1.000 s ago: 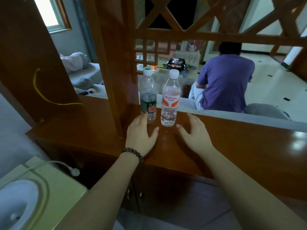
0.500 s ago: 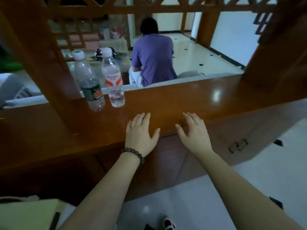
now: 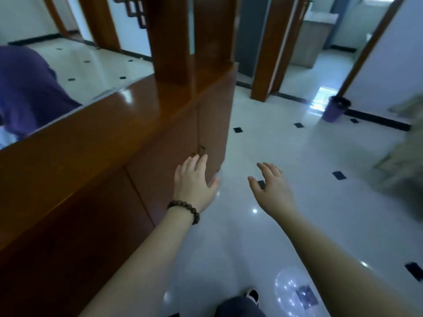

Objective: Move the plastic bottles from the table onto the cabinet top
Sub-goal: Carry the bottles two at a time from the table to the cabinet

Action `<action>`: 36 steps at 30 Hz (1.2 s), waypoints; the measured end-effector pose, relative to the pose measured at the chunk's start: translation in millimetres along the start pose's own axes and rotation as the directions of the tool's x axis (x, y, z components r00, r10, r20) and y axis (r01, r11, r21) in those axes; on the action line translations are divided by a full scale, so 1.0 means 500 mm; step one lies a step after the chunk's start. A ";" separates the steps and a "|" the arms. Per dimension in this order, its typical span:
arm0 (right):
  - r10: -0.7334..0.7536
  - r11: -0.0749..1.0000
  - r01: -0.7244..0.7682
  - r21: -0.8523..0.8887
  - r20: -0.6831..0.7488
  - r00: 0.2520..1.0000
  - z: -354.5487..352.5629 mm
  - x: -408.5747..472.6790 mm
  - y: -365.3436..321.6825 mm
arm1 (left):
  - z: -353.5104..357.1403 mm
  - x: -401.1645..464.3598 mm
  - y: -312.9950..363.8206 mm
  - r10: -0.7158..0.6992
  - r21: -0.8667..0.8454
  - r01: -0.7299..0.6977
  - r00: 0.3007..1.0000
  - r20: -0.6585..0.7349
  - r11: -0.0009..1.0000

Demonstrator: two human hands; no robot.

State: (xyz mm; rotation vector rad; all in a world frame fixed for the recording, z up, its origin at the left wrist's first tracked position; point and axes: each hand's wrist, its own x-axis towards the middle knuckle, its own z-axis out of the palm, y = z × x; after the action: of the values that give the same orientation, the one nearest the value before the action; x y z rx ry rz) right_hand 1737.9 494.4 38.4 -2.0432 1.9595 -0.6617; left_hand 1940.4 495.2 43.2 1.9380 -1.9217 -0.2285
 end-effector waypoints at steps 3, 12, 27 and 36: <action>0.152 0.988 -0.153 -0.005 -0.054 0.987 -0.064 -0.024 0.111 | 0.055 0.033 0.118 0.146 -0.029 -0.145 0.988 0.056 0.989; 0.476 0.872 -0.489 0.010 -0.246 0.845 -0.239 -0.120 0.405 | 0.215 0.076 0.474 0.464 -0.119 -0.449 0.866 0.186 0.885; 0.721 0.654 -0.749 0.106 -0.385 0.576 -0.518 -0.230 0.882 | 0.471 0.069 1.069 0.726 -0.187 -0.703 0.647 0.233 0.687; 0.781 0.568 -0.810 0.142 -0.404 0.477 -0.588 -0.245 1.064 | 0.593 0.096 1.257 0.761 -0.201 -0.737 0.597 0.255 0.645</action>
State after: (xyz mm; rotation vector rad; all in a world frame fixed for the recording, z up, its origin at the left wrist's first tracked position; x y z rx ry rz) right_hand 1130.1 615.6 27.2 -0.7498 2.8594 -0.8244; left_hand 1248.8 414.9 27.3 0.9014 -2.7147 -0.3654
